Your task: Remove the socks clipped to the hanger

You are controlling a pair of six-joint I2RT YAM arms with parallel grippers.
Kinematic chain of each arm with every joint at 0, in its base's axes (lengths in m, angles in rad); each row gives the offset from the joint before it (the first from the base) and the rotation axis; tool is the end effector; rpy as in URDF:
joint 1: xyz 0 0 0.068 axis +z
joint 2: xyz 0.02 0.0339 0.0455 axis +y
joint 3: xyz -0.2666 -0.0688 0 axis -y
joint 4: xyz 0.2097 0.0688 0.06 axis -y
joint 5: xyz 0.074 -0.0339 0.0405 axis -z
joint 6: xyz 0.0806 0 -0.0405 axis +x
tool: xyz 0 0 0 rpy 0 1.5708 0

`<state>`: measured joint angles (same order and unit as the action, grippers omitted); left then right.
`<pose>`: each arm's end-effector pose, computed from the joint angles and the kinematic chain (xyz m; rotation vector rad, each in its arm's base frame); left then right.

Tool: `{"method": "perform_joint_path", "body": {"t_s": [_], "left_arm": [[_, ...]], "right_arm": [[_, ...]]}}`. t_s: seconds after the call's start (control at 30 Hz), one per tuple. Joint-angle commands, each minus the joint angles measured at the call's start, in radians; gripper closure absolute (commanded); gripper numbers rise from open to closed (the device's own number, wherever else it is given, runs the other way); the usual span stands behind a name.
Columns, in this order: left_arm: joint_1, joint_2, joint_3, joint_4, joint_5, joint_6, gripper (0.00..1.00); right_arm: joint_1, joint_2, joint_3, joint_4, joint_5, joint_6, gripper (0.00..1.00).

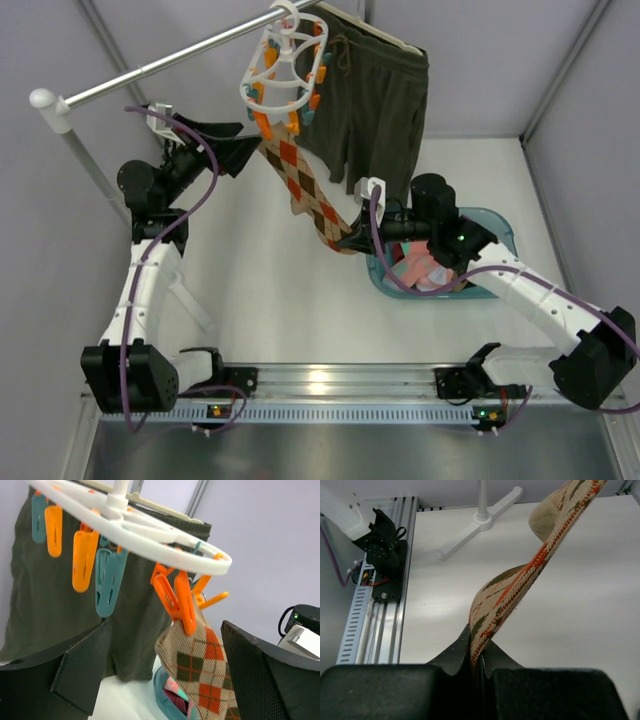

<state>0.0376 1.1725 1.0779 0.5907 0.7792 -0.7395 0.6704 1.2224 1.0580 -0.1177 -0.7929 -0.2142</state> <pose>0.2485 -0.0473 0.4617 0.2753 1.2616 -1.0234 0.1767 0.2134 0.3526 -1.2873 1.3901 1.0440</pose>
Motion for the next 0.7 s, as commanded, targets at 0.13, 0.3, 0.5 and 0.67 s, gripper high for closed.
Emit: {"method": "perform_joint_path", "body": {"t_s": [0.13,0.3,0.5,0.67], "left_arm": [[0.022,0.133,0.114,0.381,0.141,-0.227,0.07],[0.021,0.200,0.166,0.481,0.176,-0.333,0.07],[-0.007,0.251,0.182,0.561,0.190,-0.409,0.10],[-0.031,0.265,0.162,0.560,0.187,-0.402,0.12]], "right_arm": [[-0.012,-0.001,0.065,-0.072,-0.101,-0.050,1.00],[-0.014,0.012,0.072,-0.076,-0.126,-0.051,1.00],[-0.006,0.020,0.088,-0.071,-0.149,-0.045,1.00],[0.000,0.019,0.091,-0.071,-0.150,-0.042,1.00]]}}
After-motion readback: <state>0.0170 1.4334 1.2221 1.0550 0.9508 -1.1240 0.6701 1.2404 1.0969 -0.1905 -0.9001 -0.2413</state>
